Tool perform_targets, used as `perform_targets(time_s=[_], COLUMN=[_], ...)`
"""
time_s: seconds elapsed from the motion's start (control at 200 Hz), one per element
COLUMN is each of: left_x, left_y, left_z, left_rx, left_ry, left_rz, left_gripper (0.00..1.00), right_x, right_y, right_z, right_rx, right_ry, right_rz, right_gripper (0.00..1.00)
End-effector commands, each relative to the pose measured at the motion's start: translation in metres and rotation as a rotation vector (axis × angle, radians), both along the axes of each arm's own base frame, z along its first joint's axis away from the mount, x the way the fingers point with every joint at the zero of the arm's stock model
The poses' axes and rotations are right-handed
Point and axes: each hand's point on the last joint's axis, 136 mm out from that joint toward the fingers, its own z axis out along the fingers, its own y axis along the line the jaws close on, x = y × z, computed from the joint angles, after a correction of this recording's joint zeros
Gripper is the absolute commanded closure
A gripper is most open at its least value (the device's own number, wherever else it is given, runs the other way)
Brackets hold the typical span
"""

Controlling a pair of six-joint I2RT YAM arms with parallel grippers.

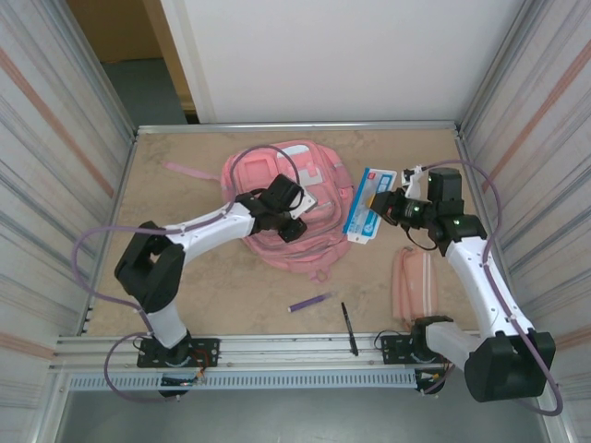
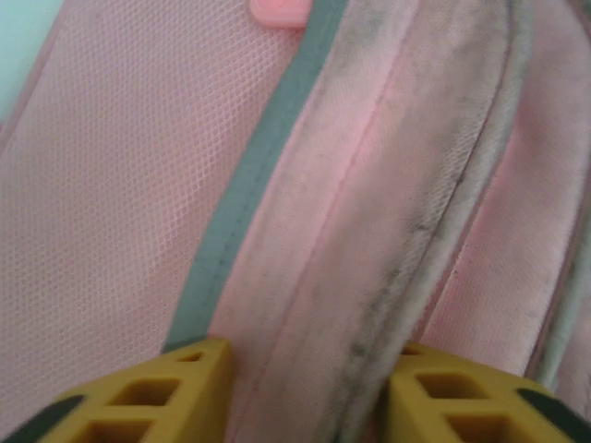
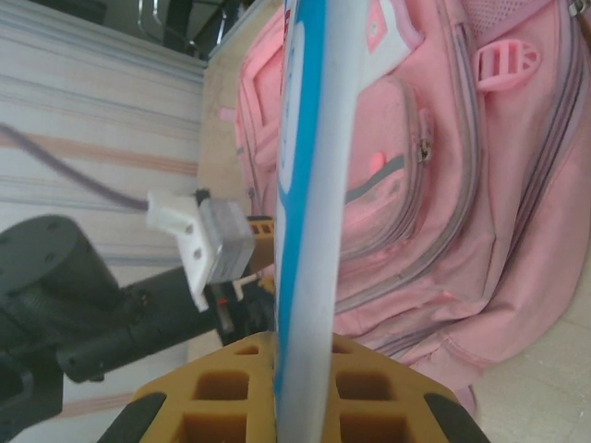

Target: Pack the student bag

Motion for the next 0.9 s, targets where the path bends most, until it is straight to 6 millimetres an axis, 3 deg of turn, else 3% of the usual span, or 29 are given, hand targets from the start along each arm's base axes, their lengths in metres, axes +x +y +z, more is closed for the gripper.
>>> perform_targets(time_s=[0.0, 0.065, 0.19, 0.341, 0.391, 0.481, 0.591, 0.892], left_x=[0.014, 0.019, 0.028, 0.037, 0.043, 0.053, 0.058, 0.058], left_y=[0.009, 0.008, 0.009, 0.009, 0.010, 0.013, 0.008, -0.001], left_z=[0.003, 0.021, 0.072, 0.126, 0.140, 0.159, 0.176, 0.198], left_rx=[0.097, 0.094, 0.043, -0.015, -0.019, -0.011, -0.026, -0.202], left_ry=[-0.054, -0.082, -0.202, -0.329, -0.367, -0.412, -0.408, -0.332], left_rz=[0.015, 0.039, 0.054, 0.064, 0.084, 0.122, 0.131, 0.121], left_gripper=[0.82, 1.00, 1.00, 1.00, 1.00, 1.00, 1.00, 1.00], right_x=[-0.006, -0.010, -0.020, -0.023, -0.023, -0.020, -0.002, 0.055], right_y=[0.005, 0.012, 0.011, 0.039, 0.047, 0.062, 0.084, 0.131], right_z=[0.003, -0.001, -0.009, -0.004, -0.012, -0.032, -0.046, -0.071], right_rx=[-0.008, 0.003, -0.110, -0.015, -0.028, -0.081, 0.022, 0.103], right_ry=[-0.017, 0.008, 0.056, 0.035, 0.060, 0.103, 0.157, 0.202], right_rz=[0.009, 0.034, -0.006, 0.002, 0.013, 0.013, -0.014, -0.053], right_gripper=[1.00, 1.00, 1.00, 1.00, 1.00, 1.00, 1.00, 1.00])
